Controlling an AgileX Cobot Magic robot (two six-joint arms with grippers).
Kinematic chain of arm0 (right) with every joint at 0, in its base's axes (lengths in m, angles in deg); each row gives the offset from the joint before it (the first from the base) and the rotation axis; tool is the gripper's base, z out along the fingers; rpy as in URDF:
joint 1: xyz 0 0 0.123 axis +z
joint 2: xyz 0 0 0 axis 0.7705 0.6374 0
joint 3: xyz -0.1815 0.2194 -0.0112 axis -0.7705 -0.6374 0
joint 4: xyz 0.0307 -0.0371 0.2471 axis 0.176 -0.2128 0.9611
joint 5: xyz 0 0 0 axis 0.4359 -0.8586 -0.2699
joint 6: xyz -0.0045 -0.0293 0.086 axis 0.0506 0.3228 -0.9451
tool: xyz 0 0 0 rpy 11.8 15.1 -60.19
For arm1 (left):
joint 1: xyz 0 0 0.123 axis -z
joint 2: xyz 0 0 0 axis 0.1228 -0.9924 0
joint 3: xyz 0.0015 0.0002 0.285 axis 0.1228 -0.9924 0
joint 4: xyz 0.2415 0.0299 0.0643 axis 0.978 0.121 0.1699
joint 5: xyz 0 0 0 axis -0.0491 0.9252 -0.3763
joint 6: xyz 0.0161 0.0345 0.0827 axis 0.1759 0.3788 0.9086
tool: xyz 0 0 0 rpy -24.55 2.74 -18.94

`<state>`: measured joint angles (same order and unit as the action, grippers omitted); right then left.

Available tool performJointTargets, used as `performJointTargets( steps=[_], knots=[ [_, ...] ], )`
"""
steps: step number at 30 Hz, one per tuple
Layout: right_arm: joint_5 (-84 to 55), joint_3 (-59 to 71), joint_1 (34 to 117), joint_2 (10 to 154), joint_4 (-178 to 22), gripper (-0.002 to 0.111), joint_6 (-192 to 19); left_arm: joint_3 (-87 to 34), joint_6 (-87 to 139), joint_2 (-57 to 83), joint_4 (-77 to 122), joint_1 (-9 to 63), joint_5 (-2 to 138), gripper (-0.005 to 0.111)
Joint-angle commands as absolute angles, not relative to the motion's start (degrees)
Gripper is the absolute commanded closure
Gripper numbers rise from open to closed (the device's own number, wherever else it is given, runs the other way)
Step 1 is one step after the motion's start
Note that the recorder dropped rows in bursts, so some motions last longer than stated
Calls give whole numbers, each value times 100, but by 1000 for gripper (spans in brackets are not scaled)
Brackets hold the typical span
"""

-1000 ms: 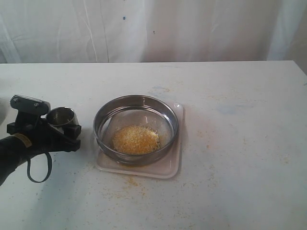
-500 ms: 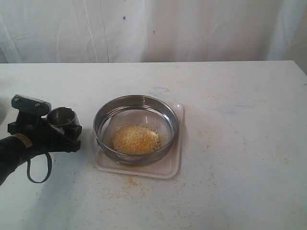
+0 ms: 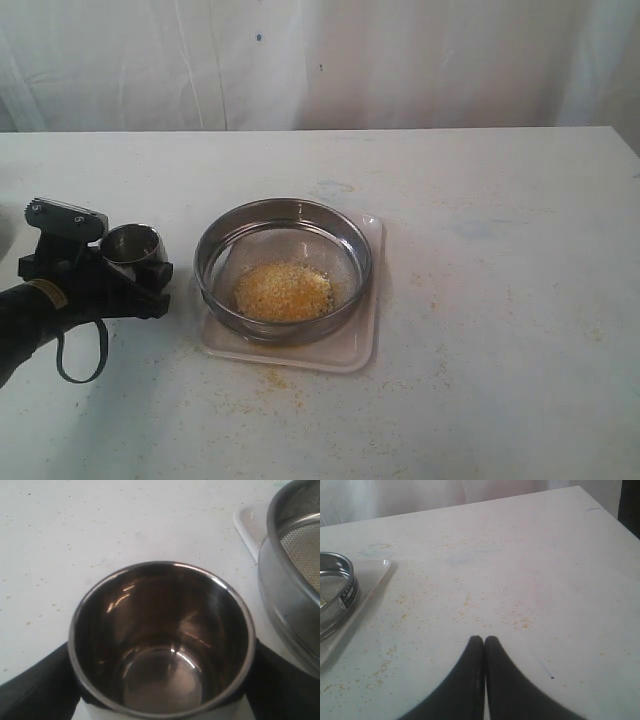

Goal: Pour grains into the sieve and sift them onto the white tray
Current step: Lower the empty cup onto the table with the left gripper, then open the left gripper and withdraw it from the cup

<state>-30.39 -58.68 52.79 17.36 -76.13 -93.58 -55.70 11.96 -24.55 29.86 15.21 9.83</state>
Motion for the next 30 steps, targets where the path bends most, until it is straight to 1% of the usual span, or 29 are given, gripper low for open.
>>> performJointTargets(
  steps=[1, 4, 6, 13, 18, 27, 30],
  knots=[
    [-3028, -5894, 5263, 1757, -7606, 108, -9344, -5592, 1124, -2476, 2976, 1511, 963, 13],
    [-3028, -5894, 5263, 1757, -7606, 108, -9344, -5592, 1100, -2476, 2950, 1511, 963, 5],
    [-3028, -5894, 5263, 1757, -7606, 108, -9344, -5592, 1078, -2476, 2950, 1511, 963, 3],
    [-3028, -5894, 5263, 1757, -7595, 108, -9344, -5689, 1103, -2427, 2950, 1511, 889, 3],
    [-3028, -5894, 5263, 1757, -7595, 108, -9344, -6028, 1147, -2074, 2781, 1511, 499, 3],
    [-3028, -5894, 5263, 1757, -7595, 108, -9344, -6608, 1019, -1386, 2990, 1511, 619, 3],
    [-3028, -5894, 5263, 1757, -7595, 108, -9344, -6941, 1019, -1123, 2898, 1511, 619, 7]
  ],
)
